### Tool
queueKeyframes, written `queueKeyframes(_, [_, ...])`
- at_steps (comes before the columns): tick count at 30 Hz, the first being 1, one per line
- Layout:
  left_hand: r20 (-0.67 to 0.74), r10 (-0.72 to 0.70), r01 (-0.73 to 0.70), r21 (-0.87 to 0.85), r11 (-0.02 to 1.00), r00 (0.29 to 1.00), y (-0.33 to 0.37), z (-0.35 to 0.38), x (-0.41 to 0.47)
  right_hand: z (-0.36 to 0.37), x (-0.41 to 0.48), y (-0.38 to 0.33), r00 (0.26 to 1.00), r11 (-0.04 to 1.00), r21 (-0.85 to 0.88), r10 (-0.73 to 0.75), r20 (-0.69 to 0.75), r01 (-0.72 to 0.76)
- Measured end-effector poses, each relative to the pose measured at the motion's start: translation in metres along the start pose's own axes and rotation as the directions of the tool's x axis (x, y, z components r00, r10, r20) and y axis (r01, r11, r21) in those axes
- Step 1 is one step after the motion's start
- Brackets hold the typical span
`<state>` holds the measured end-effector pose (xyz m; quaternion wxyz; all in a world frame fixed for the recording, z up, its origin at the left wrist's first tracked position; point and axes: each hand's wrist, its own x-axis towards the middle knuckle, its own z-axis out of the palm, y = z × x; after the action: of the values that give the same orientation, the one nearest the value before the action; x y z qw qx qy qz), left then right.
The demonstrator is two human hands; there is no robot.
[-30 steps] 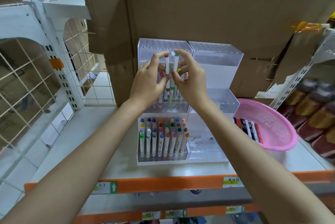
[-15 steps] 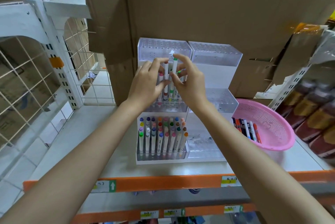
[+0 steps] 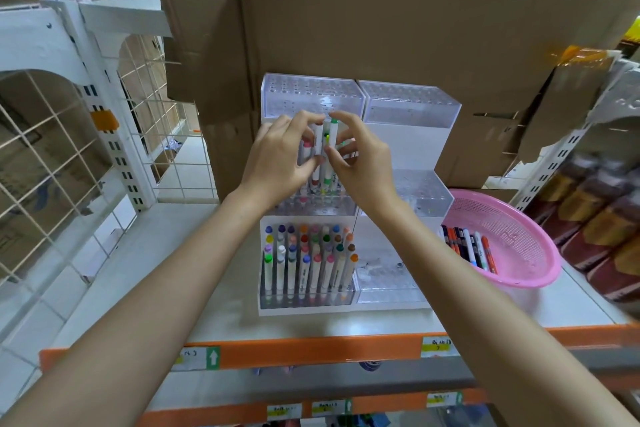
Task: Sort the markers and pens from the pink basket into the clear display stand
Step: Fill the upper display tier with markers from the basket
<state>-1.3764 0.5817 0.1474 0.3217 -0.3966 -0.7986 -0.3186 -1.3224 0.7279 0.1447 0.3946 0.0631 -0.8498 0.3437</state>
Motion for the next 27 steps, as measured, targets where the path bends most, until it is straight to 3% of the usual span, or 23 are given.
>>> queueKeyframes(4, [0.027,-0.03,0.032,-0.048,0.998,0.999,-0.0037,-0.0001,-0.0005,-0.0002,0.0006,-0.0004,1.0,1.0,-0.012,-0.014,-0.003,0.014])
queueKeyframes(27, [0.074,0.067,-0.083,0.239,0.968,0.995,0.0007,-0.0036,-0.0082,-0.0048,0.0003,-0.0002,0.999,0.999,-0.026,-0.046,0.024,0.047])
